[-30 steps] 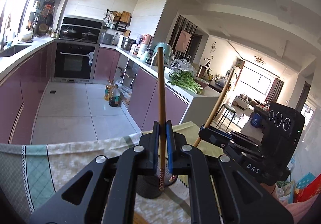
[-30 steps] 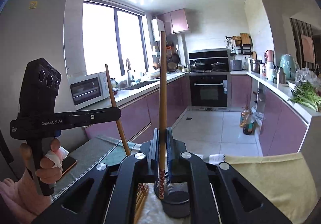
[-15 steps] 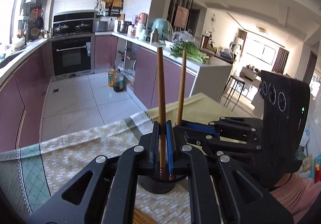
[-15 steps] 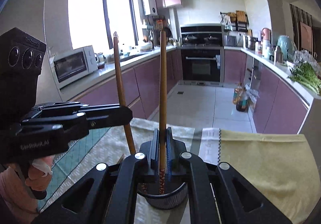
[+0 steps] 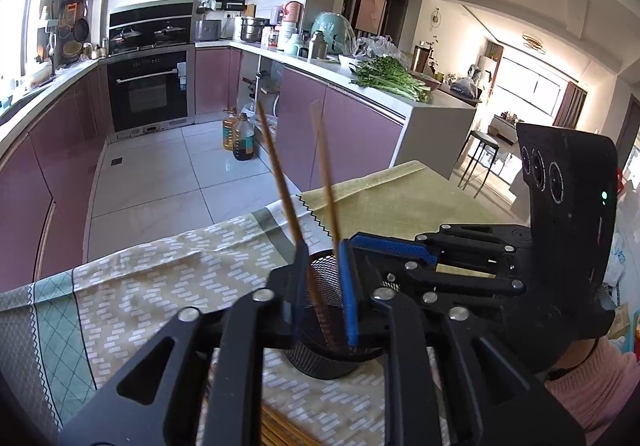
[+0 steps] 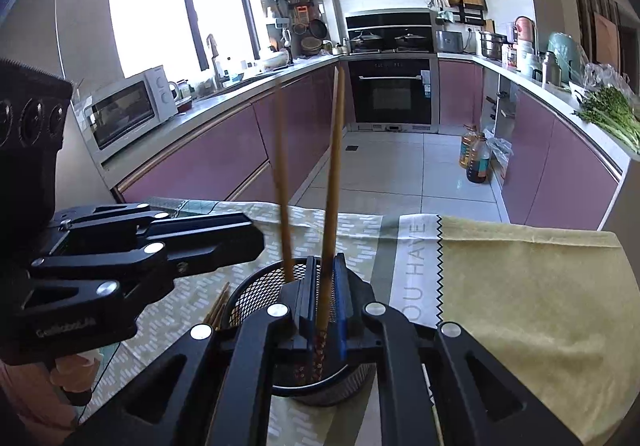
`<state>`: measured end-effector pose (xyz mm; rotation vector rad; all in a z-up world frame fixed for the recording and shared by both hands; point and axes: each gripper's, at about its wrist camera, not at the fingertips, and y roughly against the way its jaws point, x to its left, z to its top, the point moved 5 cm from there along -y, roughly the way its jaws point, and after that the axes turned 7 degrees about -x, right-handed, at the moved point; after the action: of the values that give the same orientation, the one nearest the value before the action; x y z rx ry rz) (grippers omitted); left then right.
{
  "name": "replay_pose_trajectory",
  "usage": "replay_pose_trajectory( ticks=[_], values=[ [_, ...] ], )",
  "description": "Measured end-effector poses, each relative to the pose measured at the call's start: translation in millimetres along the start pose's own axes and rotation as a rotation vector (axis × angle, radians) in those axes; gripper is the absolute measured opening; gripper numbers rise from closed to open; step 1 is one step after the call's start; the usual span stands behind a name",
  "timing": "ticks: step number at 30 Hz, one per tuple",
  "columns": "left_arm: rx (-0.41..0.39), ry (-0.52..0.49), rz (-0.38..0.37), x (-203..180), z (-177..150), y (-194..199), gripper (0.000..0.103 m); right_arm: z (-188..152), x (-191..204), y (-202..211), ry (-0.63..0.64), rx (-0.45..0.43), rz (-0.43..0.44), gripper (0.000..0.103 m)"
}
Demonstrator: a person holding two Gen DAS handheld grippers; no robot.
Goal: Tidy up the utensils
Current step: 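Open the right tool releasing its chopstick while the left tool releases its chopstick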
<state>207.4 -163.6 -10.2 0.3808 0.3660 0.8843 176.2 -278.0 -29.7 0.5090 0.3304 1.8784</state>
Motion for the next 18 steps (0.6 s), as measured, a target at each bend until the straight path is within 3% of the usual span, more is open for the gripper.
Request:
replay_pose_trajectory(
  ticks=[6, 10, 13, 18],
  values=[
    [-0.091, -0.004, 0.065, 8, -5, 43, 0.029, -1, 8, 27, 0.004, -0.071, 0.011, 0.01],
    [-0.142, 0.011, 0.085, 20, -15, 82, 0.039, -7, 28, 56, 0.039, -0.117, 0.083, 0.021],
    [-0.108, 0.03, 0.106, 33, -36, 95, 0.041, -22, 48, 68, 0.083, -0.109, 0.141, 0.028],
    [0.021, 0.049, 0.168, 53, -89, 92, 0.041, -53, 65, 55, 0.08, -0.013, 0.191, 0.028]
  ],
)
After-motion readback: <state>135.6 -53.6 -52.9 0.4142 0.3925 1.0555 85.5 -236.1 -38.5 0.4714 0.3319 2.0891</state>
